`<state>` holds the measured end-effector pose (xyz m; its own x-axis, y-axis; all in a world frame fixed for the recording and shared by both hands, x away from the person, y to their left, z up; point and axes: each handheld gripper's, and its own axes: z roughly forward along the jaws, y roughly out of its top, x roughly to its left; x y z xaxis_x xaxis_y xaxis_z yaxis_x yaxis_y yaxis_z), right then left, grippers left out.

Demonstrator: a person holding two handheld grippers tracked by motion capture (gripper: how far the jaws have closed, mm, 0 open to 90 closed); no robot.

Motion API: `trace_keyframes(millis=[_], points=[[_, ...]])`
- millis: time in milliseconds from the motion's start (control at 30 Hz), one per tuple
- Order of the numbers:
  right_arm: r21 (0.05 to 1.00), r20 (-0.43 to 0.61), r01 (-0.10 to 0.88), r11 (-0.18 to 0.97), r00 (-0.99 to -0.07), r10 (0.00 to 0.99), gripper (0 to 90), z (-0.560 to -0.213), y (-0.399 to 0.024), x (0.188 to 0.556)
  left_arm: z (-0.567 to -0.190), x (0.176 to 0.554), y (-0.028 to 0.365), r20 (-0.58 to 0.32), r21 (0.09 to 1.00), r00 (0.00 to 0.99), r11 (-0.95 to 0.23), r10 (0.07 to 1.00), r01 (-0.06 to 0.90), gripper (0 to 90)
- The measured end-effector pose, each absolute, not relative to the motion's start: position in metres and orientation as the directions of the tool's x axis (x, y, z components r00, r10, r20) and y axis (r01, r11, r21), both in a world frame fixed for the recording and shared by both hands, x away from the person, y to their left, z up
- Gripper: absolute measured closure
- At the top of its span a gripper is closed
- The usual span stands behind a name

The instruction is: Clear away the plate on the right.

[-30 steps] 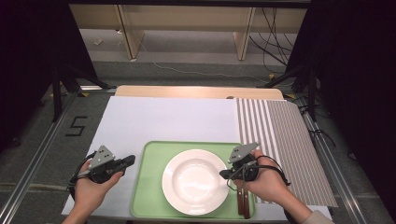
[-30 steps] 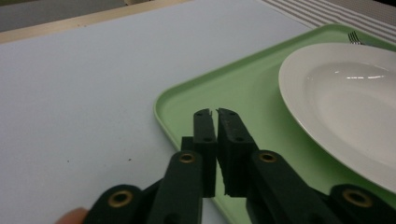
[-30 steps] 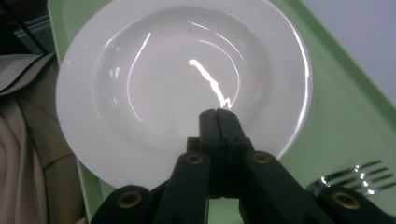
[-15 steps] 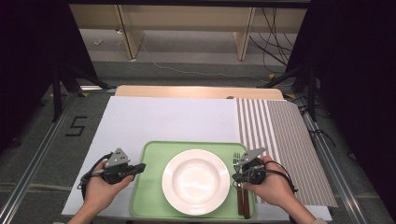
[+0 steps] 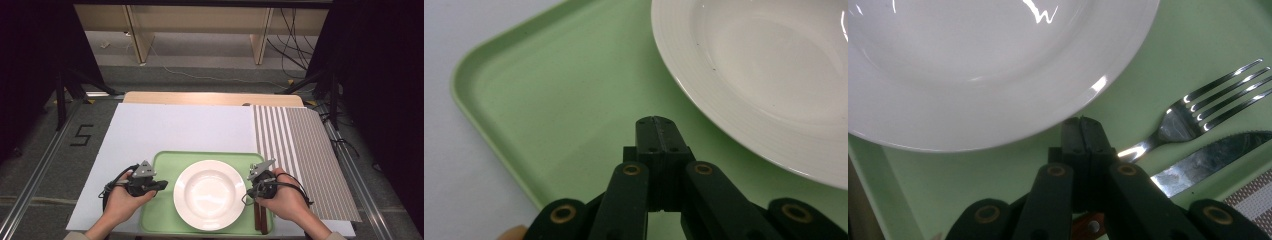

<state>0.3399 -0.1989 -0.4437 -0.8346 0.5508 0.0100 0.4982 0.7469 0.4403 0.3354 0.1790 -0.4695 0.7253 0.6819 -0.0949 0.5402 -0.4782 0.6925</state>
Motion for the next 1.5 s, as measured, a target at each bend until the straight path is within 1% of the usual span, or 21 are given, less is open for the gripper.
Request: trace_keyframes(millis=[300, 400, 533, 633, 867, 1000, 1067, 1167, 1333, 1367, 1400, 1500], points=[[0.436, -0.009, 0.479, 0.762, -0.845, 0.535, 90.0, -0.442, -0.193, 0.345, -0.472, 0.335, 0.175, -0.107, 0.68, 0.737, -0.492, 0.667, 0.544, 89.7], [0.44, -0.011, 0.475, 0.762, -0.846, 0.533, 90.0, -0.442, -0.192, 0.346, -0.472, 0.335, 0.176, -0.092, 0.674, 0.742, -0.507, 0.664, 0.537, 89.7], [0.443, -0.016, 0.473, 0.762, -0.845, 0.534, 90.0, -0.442, -0.19, 0.347, -0.472, 0.335, 0.176, -0.093, 0.672, 0.742, -0.509, 0.663, 0.539, 89.7], [0.449, -0.014, 0.47, 0.76, -0.847, 0.532, 90.0, -0.441, -0.189, 0.348, -0.472, 0.334, 0.175, -0.107, 0.67, 0.743, -0.504, 0.661, 0.545, 89.7], [0.463, -0.005, 0.47, 0.751, -0.846, 0.533, 90.0, -0.441, -0.189, 0.348, -0.472, 0.334, 0.175, -0.107, 0.683, 0.742, -0.493, 0.661, 0.538, 89.7], [0.479, 0.004, 0.477, 0.737, -0.84, 0.542, 90.0, -0.44, -0.19, 0.348, -0.472, 0.335, 0.177, -0.093, 0.679, 0.742, -0.503, 0.664, 0.535, 89.4], [0.487, 0.009, 0.48, 0.73, -0.838, 0.546, 90.0, -0.44, -0.191, 0.348, -0.472, 0.334, 0.177, -0.105, 0.687, 0.739, -0.489, 0.665, 0.537, 88.7], [0.499, 0.006, 0.48, 0.721, -0.834, 0.551, 90.0, -0.44, -0.194, 0.348, -0.471, 0.335, 0.18, -0.089, 0.688, 0.737, -0.494, 0.67, 0.532, 86.8], [0.53, 0.002, 0.492, 0.691, -0.816, 0.579, 86.3, -0.44, -0.201, 0.347, -0.469, 0.334, 0.186, -0.098, 0.706, 0.715, -0.458, 0.693, 0.541, 80.7], [0.547, -0.007, 0.486, 0.681, -0.811, 0.584, 85.2, -0.44, -0.203, 0.347, -0.468, 0.335, 0.189, -0.087, 0.707, 0.71, -0.459, 0.699, 0.538, 79.1], [0.55, -0.004, 0.479, 0.684, -0.818, 0.576, 83.6, -0.438, -0.205, 0.348, -0.467, 0.335, 0.19, -0.098, 0.72, 0.707, -0.44, 0.7, 0.536, 76.8], [0.586, -0.026, 0.478, 0.654, -0.796, 0.605, 78.9, -0.437, -0.21, 0.348, -0.466, 0.334, 0.193, -0.103, 0.737, 0.691, -0.411, 0.716, 0.536, 69.2]])
